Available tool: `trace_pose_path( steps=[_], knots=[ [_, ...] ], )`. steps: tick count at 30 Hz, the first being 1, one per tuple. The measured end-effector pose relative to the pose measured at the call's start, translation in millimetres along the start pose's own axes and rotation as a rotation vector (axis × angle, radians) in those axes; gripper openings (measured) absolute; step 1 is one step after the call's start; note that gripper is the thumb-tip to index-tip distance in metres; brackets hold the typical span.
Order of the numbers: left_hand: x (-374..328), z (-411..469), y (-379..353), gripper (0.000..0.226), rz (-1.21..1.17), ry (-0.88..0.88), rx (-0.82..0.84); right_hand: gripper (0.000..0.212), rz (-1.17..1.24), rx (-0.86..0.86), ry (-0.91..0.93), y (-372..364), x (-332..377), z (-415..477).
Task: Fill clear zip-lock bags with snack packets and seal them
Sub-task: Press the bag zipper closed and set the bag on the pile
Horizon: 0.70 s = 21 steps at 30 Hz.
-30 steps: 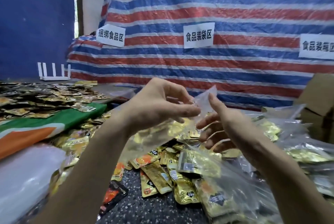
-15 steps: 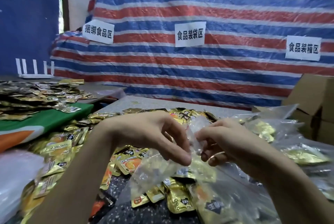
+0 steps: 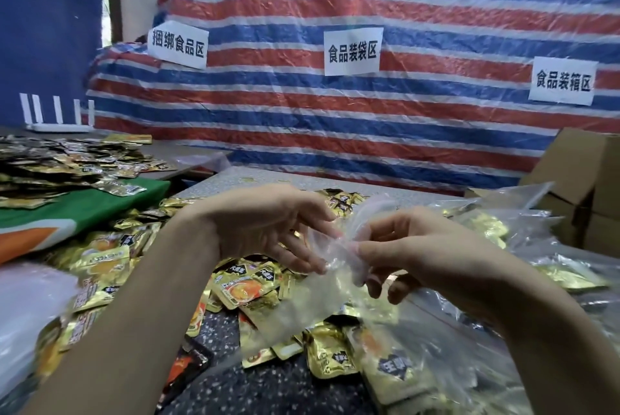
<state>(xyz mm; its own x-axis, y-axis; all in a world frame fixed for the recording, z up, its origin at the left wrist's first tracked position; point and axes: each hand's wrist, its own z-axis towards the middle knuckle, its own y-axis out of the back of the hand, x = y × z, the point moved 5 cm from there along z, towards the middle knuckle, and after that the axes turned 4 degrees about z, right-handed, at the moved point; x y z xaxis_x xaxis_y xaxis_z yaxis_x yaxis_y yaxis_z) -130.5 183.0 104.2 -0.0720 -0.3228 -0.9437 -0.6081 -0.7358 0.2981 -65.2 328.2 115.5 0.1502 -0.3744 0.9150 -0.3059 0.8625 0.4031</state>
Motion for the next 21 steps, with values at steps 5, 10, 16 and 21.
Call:
trace_pose_path(
  steps=[5, 10, 16, 21],
  knots=[
    [-1.0, 1.0, -3.5, 0.036, 0.073, -0.068, 0.08, 0.015, -0.062, 0.031, -0.057, -1.0, -4.2, 0.8],
    [-7.8, 0.9, 1.8, 0.017, 0.183, -0.153, -0.062, 0.033, -0.184, -0.102, -0.157, 6.3, -7.8, -1.9],
    [-16.7, 0.2, -11.4, 0.025, 0.224, -0.247, -0.037, 0.053, 0.022, -0.311, -0.078, 6.2, 2.3, -0.3],
    [-15.5, -10.0, 1.5, 0.024, 0.155, -0.243, 0.02, 0.023, 0.027, -0.289, -0.111, 10.9, -1.8, -3.7]
  ],
)
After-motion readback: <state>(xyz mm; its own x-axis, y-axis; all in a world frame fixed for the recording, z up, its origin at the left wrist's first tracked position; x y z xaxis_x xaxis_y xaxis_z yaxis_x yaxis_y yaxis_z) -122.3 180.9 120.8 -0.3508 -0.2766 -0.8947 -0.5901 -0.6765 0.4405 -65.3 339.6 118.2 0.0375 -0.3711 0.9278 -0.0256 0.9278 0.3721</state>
